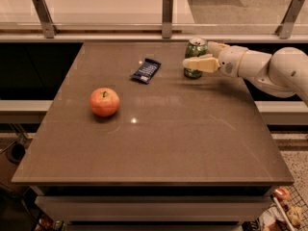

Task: Knock green can over

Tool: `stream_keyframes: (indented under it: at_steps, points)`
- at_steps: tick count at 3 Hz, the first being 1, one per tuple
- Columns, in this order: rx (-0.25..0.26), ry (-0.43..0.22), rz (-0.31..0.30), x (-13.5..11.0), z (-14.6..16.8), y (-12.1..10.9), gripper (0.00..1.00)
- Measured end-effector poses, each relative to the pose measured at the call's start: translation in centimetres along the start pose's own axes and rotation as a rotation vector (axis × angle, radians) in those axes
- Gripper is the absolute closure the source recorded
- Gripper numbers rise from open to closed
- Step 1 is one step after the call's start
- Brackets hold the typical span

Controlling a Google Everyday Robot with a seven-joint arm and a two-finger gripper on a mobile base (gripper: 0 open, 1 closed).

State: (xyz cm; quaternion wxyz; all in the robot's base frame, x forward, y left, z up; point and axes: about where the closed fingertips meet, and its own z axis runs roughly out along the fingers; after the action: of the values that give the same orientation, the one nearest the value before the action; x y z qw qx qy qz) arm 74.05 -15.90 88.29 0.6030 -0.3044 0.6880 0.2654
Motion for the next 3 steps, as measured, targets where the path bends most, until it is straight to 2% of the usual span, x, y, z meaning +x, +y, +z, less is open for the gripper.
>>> stream_keyframes:
  at_steps: [3]
  points:
    - [-0.014,0.0,0.0,-0.03,0.79,0.59,0.87]
